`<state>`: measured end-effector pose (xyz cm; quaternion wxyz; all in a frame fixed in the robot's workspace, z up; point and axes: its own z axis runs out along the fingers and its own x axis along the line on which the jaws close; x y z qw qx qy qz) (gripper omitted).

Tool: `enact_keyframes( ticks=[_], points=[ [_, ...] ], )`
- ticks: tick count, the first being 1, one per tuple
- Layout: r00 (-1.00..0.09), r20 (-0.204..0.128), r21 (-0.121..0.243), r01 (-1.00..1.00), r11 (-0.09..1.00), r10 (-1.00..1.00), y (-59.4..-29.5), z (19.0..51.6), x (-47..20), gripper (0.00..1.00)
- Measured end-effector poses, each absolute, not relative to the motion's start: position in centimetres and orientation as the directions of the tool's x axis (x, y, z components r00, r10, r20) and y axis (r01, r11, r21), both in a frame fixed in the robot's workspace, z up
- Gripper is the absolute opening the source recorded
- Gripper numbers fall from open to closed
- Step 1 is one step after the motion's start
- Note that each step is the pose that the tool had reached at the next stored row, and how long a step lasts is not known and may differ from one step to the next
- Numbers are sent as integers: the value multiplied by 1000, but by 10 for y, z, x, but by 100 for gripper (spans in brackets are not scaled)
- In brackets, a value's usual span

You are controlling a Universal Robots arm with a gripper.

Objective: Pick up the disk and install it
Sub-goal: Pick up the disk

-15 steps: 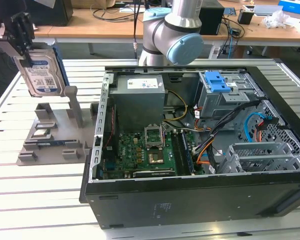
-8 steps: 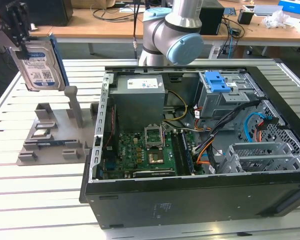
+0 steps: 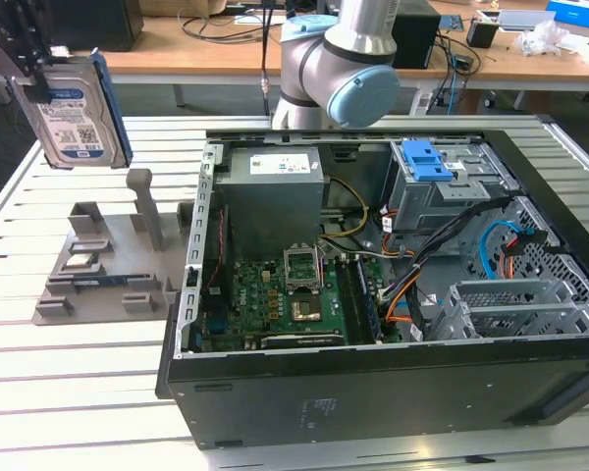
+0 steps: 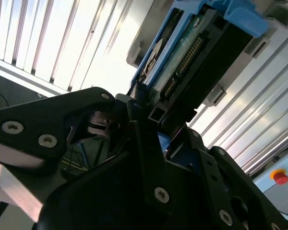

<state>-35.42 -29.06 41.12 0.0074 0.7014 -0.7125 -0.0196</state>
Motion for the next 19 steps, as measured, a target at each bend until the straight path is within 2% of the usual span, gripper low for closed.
enact_keyframes(
  ticks=[19],
  points=[
    [-16,-17,38,-999,15,-1000,-291,456,-354,37]
  ],
)
